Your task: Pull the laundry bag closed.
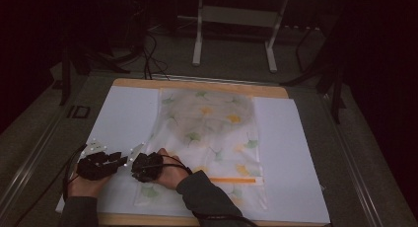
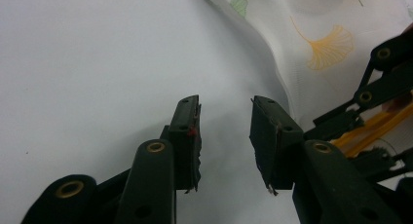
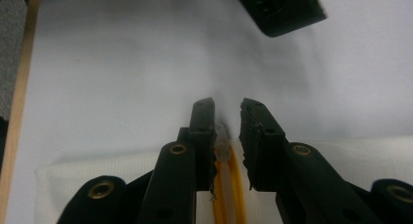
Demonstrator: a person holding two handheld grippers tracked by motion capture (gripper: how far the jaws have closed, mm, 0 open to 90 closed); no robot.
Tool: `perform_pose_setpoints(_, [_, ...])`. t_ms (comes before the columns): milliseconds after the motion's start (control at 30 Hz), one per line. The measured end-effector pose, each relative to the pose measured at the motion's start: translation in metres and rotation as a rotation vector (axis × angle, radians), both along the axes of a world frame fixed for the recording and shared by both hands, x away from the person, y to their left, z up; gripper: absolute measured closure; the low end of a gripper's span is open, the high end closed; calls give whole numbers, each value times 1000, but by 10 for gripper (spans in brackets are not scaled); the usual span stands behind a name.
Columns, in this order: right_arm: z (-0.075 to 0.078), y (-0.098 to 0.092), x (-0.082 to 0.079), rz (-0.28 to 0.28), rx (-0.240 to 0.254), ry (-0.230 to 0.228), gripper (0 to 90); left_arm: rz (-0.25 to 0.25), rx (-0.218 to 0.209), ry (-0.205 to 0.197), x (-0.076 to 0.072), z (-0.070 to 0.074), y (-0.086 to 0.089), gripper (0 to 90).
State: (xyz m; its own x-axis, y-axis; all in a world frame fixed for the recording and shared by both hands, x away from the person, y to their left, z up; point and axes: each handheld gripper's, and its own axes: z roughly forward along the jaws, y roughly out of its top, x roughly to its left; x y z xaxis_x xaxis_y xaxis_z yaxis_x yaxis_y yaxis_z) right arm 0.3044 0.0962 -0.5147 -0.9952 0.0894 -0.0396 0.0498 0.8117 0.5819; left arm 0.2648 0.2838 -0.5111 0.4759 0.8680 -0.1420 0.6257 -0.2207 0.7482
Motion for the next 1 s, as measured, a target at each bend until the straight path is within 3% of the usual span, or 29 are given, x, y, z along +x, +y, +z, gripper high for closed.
perform_pose_setpoints(167, [-2,5,-2,1,-15,-4,750,2,-2,-2,0,0,0,641])
perform_pose_setpoints(200, [-4,7,-2,-3,-35,-13,761,0,0,-1,0,0,0,641])
perform_pose_setpoints(467, [-3,12,-1,-25,-56,-8,826,0,-1,-3,0,0,0,641])
perform_pose_setpoints(1000, [5,9,-3,-29,-3,-13,833,11,-3,-4,-1,1,2,641])
